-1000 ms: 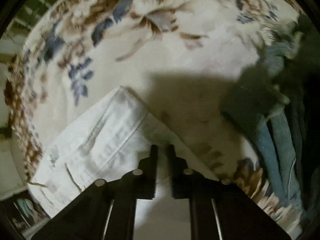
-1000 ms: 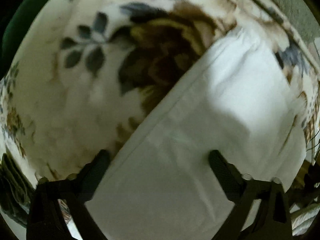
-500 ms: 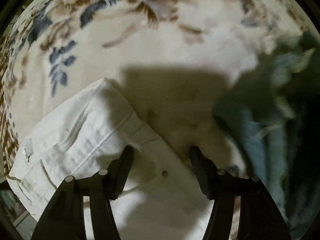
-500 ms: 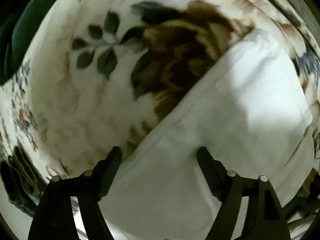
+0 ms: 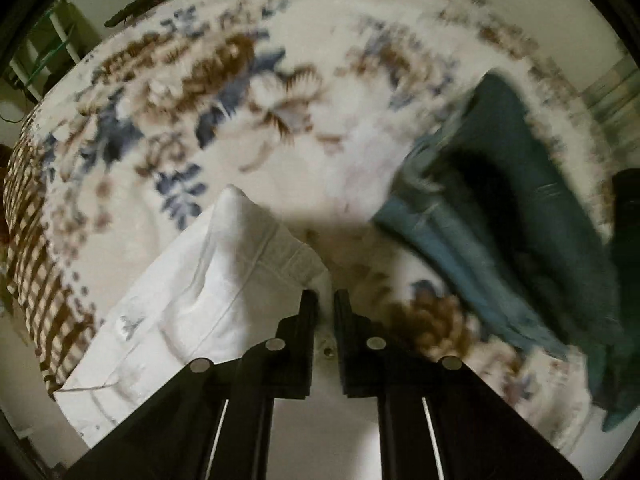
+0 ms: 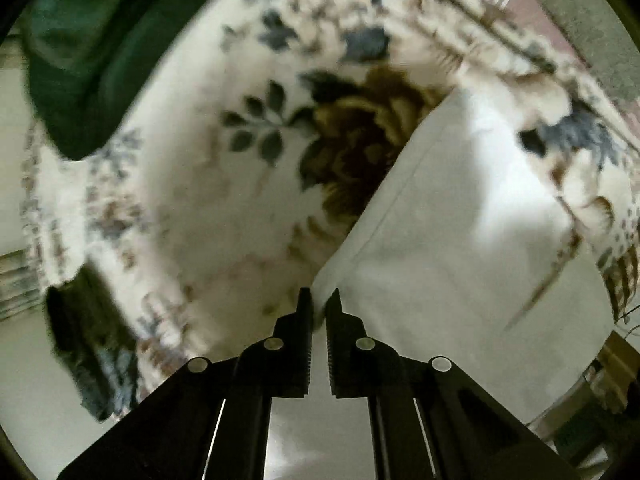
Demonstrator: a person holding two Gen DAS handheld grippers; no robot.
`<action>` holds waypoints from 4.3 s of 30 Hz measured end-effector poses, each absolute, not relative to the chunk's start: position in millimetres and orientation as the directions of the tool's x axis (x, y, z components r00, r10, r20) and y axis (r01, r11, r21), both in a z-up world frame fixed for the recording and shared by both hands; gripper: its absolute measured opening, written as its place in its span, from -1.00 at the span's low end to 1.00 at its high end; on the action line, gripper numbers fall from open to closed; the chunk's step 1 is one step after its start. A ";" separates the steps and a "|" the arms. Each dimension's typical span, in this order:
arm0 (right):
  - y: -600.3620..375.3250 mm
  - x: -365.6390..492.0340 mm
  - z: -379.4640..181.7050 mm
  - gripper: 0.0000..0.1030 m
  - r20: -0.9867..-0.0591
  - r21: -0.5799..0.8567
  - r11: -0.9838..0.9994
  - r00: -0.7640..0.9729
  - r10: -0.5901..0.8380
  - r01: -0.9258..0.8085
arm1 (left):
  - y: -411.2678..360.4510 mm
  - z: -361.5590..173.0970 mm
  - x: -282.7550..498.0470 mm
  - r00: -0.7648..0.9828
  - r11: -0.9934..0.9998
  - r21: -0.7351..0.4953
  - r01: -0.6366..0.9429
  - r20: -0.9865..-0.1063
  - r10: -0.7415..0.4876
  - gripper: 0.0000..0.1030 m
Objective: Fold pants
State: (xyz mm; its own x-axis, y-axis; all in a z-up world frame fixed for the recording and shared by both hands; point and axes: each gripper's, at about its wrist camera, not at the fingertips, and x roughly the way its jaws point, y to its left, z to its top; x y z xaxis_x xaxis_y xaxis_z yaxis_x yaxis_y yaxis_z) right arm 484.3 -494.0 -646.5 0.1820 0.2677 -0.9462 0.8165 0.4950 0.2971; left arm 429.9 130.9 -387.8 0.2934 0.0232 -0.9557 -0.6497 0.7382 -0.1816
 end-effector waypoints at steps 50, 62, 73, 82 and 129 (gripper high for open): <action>-623.6 147.3 -605.8 -0.88 -0.961 0.224 0.464 0.272 -0.038 0.857 | 152.2 -535.1 198.1 0.181 0.750 -0.071 -0.658 -0.981 0.066 0.66; -593.0 144.2 -588.4 -0.19 -0.983 0.180 0.488 0.177 0.052 0.854 | 110.0 -508.9 217.5 0.160 0.831 -0.017 -0.556 -0.983 0.087 0.65; -359.0 317.8 -654.4 -0.13 -0.803 0.435 0.535 0.043 0.595 0.724 | -39.8 -551.0 350.9 0.029 0.920 -0.183 -0.347 -0.982 -0.184 0.65; -359.3 328.0 -656.0 -1.00 -0.886 0.371 0.483 0.146 0.440 0.793 | -52.9 -570.4 381.7 0.046 0.921 -0.181 -0.346 -0.983 -0.176 -0.86; -636.8 38.5 -690.3 -0.03 -0.662 0.739 0.089 0.695 0.280 0.668 | -194.6 -606.5 300.6 0.007 0.988 -0.069 0.138 -0.997 -0.071 1.00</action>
